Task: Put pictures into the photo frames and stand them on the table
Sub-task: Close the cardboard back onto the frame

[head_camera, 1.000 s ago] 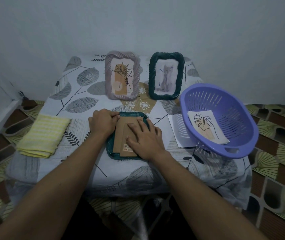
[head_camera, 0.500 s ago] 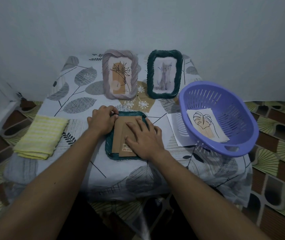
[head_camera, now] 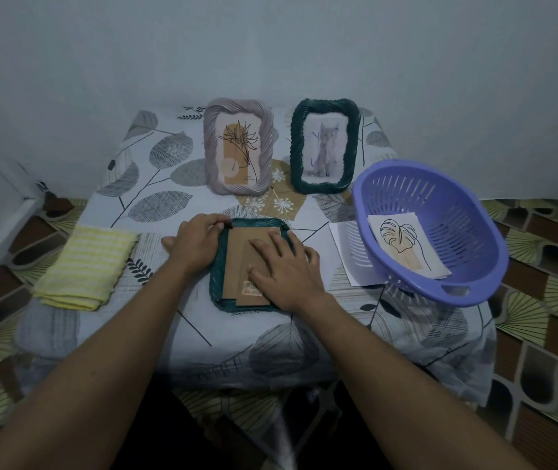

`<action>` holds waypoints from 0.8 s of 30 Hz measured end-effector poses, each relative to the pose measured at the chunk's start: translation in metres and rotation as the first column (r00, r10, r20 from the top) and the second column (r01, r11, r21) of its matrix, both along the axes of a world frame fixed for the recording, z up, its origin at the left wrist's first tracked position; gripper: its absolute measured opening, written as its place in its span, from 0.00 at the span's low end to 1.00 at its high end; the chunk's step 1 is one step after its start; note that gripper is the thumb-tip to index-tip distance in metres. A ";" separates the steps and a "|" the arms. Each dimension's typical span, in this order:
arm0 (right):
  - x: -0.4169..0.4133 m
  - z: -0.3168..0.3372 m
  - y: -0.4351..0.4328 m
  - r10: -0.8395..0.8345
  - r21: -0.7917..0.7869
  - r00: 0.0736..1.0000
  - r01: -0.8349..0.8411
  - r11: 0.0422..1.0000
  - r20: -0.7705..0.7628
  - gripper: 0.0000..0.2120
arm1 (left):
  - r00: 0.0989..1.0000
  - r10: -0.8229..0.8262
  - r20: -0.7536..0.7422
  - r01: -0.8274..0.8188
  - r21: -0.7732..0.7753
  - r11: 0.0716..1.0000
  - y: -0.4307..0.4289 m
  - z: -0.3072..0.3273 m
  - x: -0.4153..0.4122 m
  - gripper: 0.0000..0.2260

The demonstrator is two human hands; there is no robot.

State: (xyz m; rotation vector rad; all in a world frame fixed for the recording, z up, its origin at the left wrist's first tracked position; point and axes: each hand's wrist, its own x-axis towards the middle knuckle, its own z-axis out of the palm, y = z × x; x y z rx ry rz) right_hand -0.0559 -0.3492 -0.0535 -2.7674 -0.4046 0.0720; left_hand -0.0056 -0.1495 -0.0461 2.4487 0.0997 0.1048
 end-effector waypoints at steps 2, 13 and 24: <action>0.000 0.001 0.000 -0.002 0.008 1.000 0.002 1.000 -0.004 0.25 | 0.999 0.021 0.031 -0.019 -0.067 0.998 0.003 -0.003 -0.014 0.16; -0.002 0.004 0.000 0.011 -0.018 1.000 -0.012 1.000 -0.025 0.26 | 0.987 -0.121 -0.105 0.152 0.379 0.913 0.003 -0.014 -0.073 0.42; 0.004 0.011 0.000 -0.014 0.043 0.994 0.019 0.999 -0.110 0.21 | 0.991 -0.110 -0.076 0.132 0.437 0.890 0.000 -0.016 -0.080 0.45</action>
